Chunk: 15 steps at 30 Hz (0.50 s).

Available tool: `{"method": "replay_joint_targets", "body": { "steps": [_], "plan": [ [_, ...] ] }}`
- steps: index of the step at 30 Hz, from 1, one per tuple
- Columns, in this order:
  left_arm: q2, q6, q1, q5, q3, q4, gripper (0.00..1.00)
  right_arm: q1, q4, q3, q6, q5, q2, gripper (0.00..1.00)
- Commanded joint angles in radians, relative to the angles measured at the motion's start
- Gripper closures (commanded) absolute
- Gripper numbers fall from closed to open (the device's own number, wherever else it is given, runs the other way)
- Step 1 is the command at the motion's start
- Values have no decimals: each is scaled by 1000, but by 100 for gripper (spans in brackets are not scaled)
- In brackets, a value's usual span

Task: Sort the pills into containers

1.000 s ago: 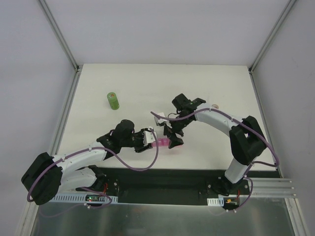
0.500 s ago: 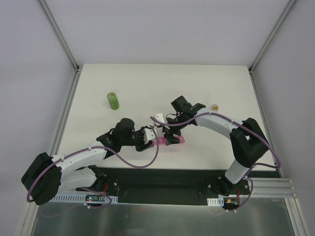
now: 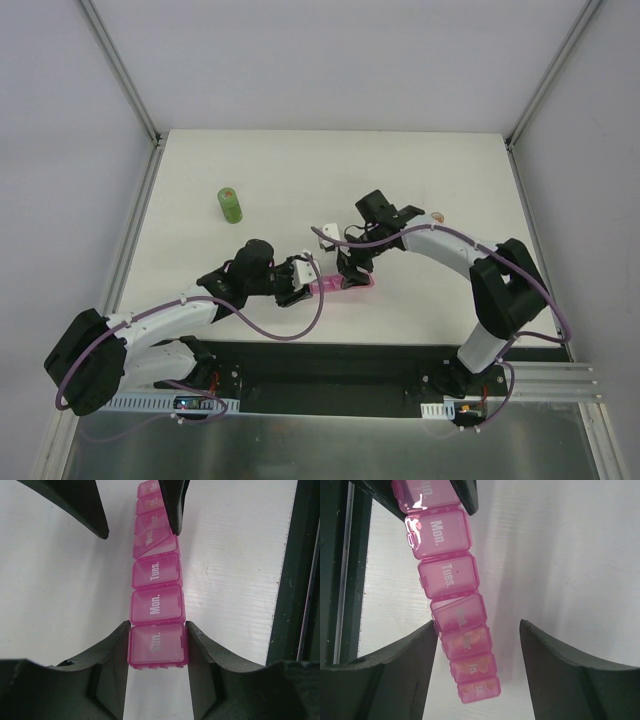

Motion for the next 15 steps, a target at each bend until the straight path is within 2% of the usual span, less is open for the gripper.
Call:
{"method": "replay_joint_targets", "body": {
  "steps": [1,8,15],
  "plan": [
    [-1,6,2,45,32,-9,100,-31,18,52,38,-8,-48,33],
    [-9,9,2,65,30,-7,100,-39,107,74,199,38,-8,42],
    [-24,9,2,69,24,6,100,-34,140,84,268,99,30,46]
  ]
}}
